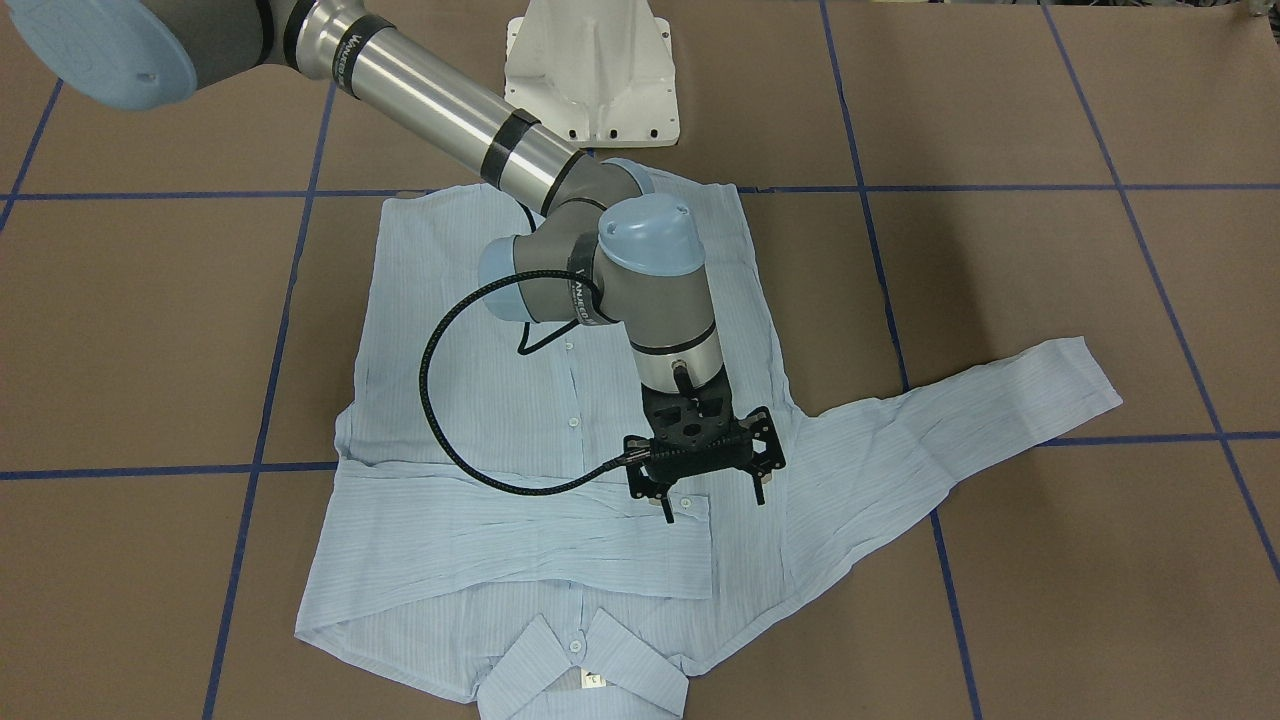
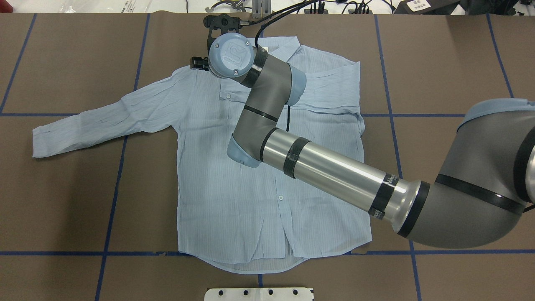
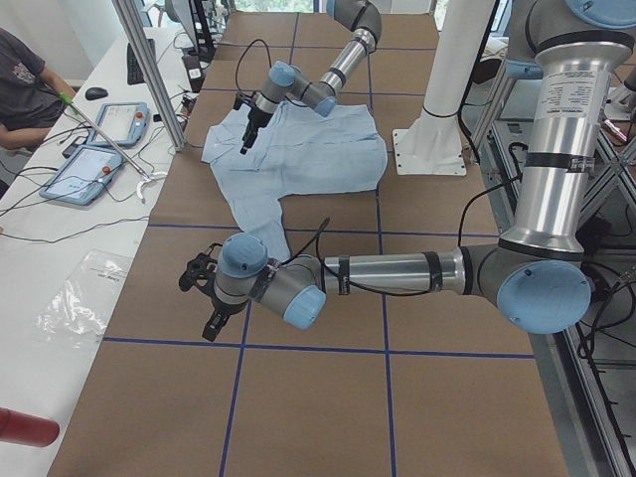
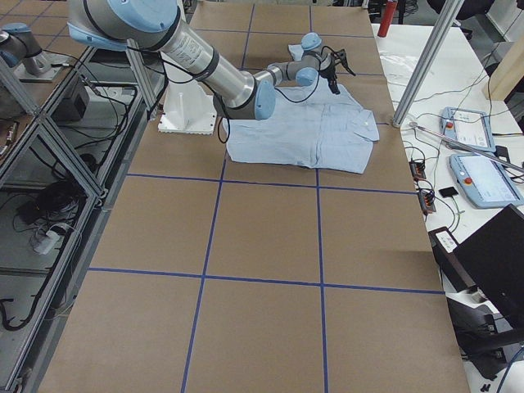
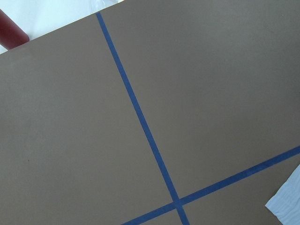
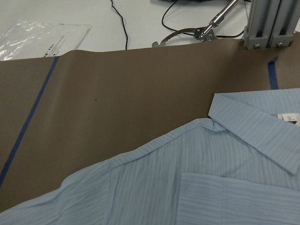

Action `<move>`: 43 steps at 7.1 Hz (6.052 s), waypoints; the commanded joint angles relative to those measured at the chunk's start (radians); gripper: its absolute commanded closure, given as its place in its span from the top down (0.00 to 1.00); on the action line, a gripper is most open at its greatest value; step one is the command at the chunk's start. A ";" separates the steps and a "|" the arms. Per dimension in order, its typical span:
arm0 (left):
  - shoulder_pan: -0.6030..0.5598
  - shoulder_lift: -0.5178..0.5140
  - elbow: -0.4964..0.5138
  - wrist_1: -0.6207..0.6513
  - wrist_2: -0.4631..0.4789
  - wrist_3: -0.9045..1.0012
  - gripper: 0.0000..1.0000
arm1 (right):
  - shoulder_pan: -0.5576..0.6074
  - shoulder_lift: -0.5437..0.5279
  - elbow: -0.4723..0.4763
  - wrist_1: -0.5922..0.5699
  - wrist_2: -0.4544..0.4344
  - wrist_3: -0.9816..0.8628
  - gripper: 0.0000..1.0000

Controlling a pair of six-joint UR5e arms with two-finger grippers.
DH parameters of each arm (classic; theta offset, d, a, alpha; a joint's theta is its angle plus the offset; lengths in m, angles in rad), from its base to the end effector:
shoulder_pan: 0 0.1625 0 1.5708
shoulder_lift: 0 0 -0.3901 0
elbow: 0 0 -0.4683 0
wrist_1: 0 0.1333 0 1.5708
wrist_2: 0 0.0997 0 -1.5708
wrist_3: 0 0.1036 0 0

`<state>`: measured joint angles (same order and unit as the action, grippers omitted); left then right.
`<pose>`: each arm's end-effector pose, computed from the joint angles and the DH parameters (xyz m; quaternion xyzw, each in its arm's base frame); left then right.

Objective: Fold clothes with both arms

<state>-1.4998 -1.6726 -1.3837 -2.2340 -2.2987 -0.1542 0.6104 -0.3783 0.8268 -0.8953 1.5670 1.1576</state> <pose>-0.0194 -0.6350 0.6008 0.2263 0.3690 0.0641 0.8992 -0.6781 -0.6375 0.0584 0.2624 -0.4638 0.0843 0.8420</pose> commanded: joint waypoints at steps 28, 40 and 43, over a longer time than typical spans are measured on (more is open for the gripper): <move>0.685 0.254 -0.224 -0.199 0.607 -1.139 0.60 | 0.218 -0.625 1.023 -0.784 0.380 -0.329 1.00; 0.696 0.263 -0.225 -0.193 0.607 -1.140 0.59 | 0.216 -0.630 1.020 -0.784 0.375 -0.331 1.00; 0.697 0.261 -0.224 -0.193 0.605 -1.139 0.57 | 0.218 -0.630 1.020 -0.784 0.373 -0.331 1.00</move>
<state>-0.8029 -1.4110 -1.6081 -2.4268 -1.6930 -1.2937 0.8281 -1.0078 1.8469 -1.6797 1.9417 0.8268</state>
